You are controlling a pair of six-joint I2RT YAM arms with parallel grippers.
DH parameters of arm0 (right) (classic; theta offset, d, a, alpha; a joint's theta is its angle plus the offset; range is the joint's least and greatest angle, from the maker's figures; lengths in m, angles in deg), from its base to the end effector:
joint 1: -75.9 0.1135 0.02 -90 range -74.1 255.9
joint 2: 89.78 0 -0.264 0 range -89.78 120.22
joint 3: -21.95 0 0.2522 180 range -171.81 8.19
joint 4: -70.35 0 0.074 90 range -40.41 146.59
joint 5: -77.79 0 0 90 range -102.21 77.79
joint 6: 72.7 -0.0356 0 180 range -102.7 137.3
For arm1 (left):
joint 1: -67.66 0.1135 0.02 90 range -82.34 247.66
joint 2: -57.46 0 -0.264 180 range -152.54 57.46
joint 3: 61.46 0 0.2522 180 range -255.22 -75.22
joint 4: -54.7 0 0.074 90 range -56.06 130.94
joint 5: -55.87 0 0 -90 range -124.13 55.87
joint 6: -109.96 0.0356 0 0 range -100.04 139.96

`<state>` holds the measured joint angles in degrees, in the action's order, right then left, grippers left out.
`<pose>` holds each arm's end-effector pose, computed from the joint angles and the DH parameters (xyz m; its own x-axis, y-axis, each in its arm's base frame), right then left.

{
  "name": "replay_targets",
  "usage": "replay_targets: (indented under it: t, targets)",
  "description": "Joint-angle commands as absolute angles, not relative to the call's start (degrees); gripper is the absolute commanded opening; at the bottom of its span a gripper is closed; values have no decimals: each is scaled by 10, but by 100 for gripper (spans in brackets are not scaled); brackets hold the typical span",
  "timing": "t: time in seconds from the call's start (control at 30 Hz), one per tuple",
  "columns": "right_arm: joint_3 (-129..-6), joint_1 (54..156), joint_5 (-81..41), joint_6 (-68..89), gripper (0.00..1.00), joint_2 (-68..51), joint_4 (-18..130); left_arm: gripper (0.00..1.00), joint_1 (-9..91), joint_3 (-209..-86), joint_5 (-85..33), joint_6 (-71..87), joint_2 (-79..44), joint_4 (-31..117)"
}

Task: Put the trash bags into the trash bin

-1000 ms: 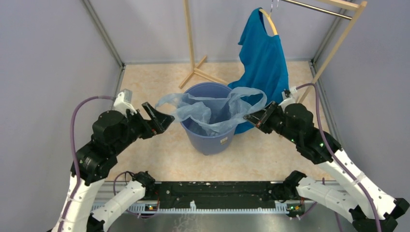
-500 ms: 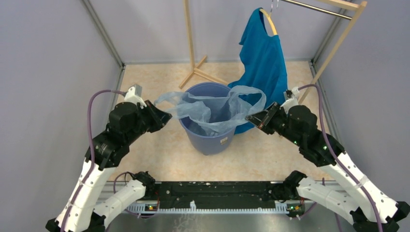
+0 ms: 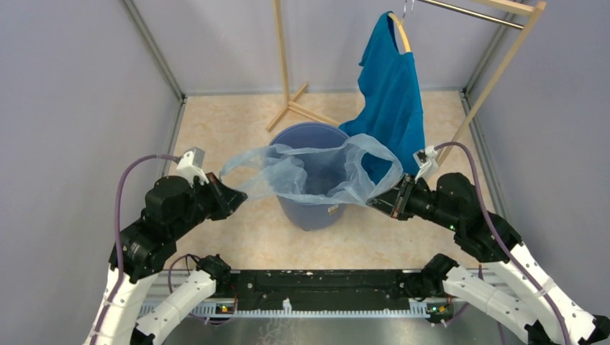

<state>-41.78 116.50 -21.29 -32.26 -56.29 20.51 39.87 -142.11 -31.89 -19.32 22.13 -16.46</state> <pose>0.0879 0.0827 0.3496 -0.7402 0.3554 -0.5708 -0.2962 0.5897 0.7513 0.0706 -0.0388 0.3977 -0.6131 -0.3920 -0.6859 0.1406 0.8002 -0.5830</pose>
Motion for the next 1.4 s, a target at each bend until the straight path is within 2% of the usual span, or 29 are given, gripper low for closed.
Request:
replay_targets:
  t: [0.0, 0.27, 0.43, 0.57, 0.6, 0.63, 0.7, 0.87, 1.0, 1.07, 1.17, 1.23, 1.37]
  targets:
    - [-401, 1160, -243, -307, 0, -564, 203, 0, 401, -1374, -273, -201, 241, -164]
    - [-372, 1160, -160, -271, 0, -571, 171, 0, 401, -1324, -329, -206, 241, -174]
    - [-322, 1160, -124, -236, 0, -549, 285, 0, 401, -1268, -336, -204, 218, -42]
    - [-317, 1160, -52, -166, 0, -496, 344, 4, 401, -1245, -391, -195, 158, 25]
    - [-317, 1160, -37, -152, 1, -487, 352, 6, 401, -1242, -410, -191, 145, 34]
    - [-315, 1160, -28, -140, 7, -479, 358, 8, 401, -1238, -426, -188, 133, 39]
    - [-318, 1160, -30, -129, 19, -469, 358, 15, 401, -1241, -442, -185, 115, 36]
    - [-365, 1160, -73, -138, 35, -494, 230, 38, 401, -1261, -411, -181, 123, -38]
    - [-411, 1160, -119, -149, 55, -567, 117, 66, 401, -1272, -362, -174, 192, -101]
    - [-450, 1160, -152, -148, 60, -593, 70, 80, 401, -1283, -329, -171, 234, -120]
    - [-525, 1160, -184, -127, 65, -614, 17, 94, 401, -1316, -301, -154, 292, -149]
    - [-571, 1160, -200, -97, 71, -619, 6, 98, 401, -1358, -283, -123, 314, -159]
    - [-664, 1160, -235, -18, 79, -569, 44, 99, 401, -1448, -282, -47, 281, -171]
